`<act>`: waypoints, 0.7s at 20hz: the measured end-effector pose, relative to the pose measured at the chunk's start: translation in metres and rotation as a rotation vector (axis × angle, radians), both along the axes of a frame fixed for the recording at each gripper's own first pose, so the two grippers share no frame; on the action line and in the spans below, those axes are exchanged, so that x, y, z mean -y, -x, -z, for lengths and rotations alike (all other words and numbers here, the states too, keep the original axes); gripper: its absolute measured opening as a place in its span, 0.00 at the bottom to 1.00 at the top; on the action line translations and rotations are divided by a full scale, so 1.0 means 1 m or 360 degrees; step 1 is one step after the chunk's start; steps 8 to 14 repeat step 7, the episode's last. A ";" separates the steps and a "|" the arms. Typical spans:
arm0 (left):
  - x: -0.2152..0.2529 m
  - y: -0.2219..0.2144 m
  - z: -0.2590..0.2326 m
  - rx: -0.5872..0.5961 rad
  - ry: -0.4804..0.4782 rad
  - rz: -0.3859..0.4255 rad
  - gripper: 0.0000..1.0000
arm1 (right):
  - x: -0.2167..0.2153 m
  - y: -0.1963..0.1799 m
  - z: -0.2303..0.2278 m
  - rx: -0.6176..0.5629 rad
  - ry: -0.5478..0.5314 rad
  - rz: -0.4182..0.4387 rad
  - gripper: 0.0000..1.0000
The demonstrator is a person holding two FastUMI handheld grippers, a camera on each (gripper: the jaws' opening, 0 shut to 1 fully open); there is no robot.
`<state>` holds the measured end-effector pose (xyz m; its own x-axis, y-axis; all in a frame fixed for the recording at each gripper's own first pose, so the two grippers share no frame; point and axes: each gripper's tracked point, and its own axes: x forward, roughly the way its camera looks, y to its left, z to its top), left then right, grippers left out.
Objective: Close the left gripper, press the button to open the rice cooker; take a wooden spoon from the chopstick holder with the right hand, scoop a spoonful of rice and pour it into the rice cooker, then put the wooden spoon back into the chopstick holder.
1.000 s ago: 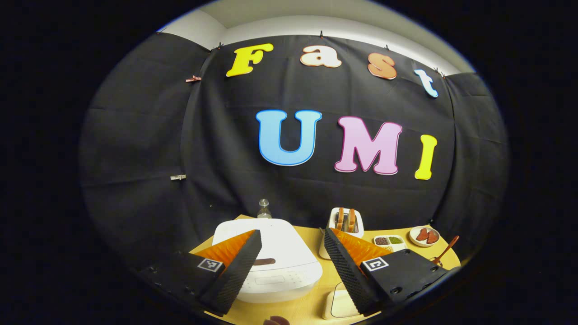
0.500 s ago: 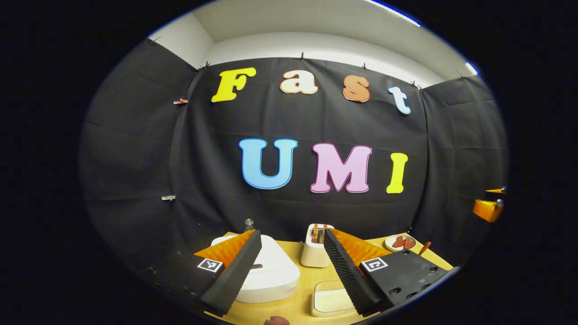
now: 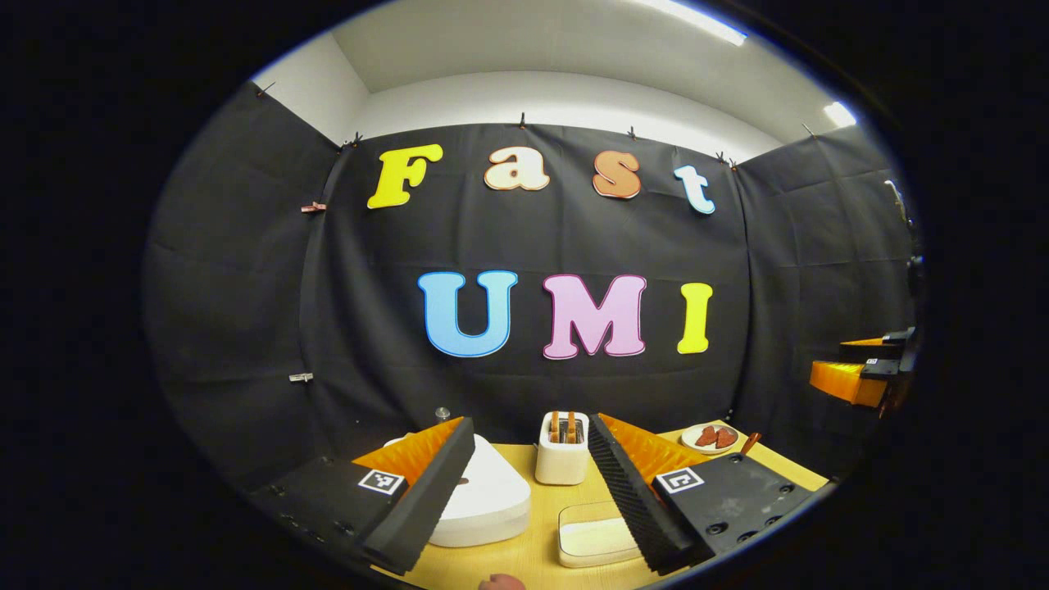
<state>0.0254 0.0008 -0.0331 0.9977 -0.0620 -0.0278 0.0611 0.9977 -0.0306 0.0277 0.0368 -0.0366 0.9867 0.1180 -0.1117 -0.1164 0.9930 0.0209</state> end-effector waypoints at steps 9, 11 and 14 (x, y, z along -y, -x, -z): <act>-0.003 -0.002 0.002 -0.0018 0.0004 0.0008 0.95 | -0.004 -0.001 -0.002 0.0013 -0.0003 -0.0002 0.98; -0.003 -0.002 0.002 -0.0018 0.0004 0.0008 0.95 | -0.004 -0.001 -0.002 0.0013 -0.0003 -0.0002 0.98; -0.003 -0.002 0.002 -0.0018 0.0004 0.0008 0.95 | -0.004 -0.001 -0.002 0.0013 -0.0003 -0.0002 0.98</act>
